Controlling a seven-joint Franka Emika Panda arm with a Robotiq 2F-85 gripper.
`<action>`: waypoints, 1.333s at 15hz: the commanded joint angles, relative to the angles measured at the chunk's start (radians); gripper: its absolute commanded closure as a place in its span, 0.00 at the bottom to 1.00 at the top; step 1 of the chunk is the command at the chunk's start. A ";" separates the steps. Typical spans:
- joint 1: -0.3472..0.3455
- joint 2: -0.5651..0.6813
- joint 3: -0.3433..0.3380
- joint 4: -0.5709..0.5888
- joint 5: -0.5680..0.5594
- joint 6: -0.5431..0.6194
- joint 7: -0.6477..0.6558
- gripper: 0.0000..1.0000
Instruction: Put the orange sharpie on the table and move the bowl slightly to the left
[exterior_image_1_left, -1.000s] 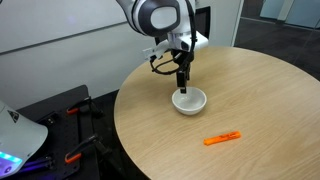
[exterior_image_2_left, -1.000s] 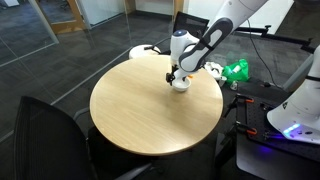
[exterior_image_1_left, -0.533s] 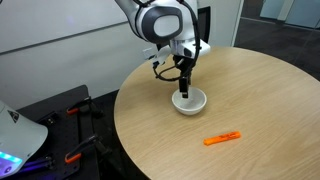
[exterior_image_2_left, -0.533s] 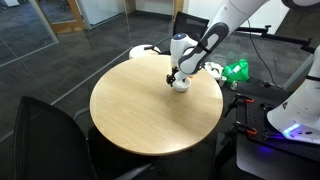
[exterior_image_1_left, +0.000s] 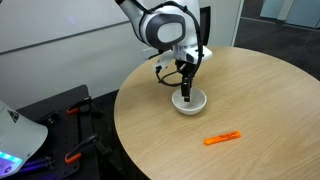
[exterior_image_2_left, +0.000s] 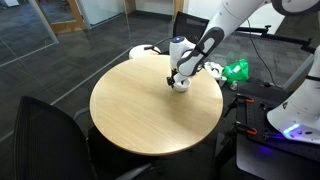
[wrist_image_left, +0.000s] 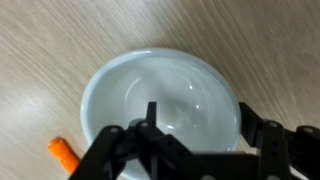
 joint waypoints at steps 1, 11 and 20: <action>-0.014 0.021 0.009 0.030 0.023 0.006 -0.034 0.52; -0.004 0.044 0.006 0.079 0.016 -0.013 -0.031 0.97; 0.014 0.085 0.013 0.161 0.006 -0.070 -0.047 0.97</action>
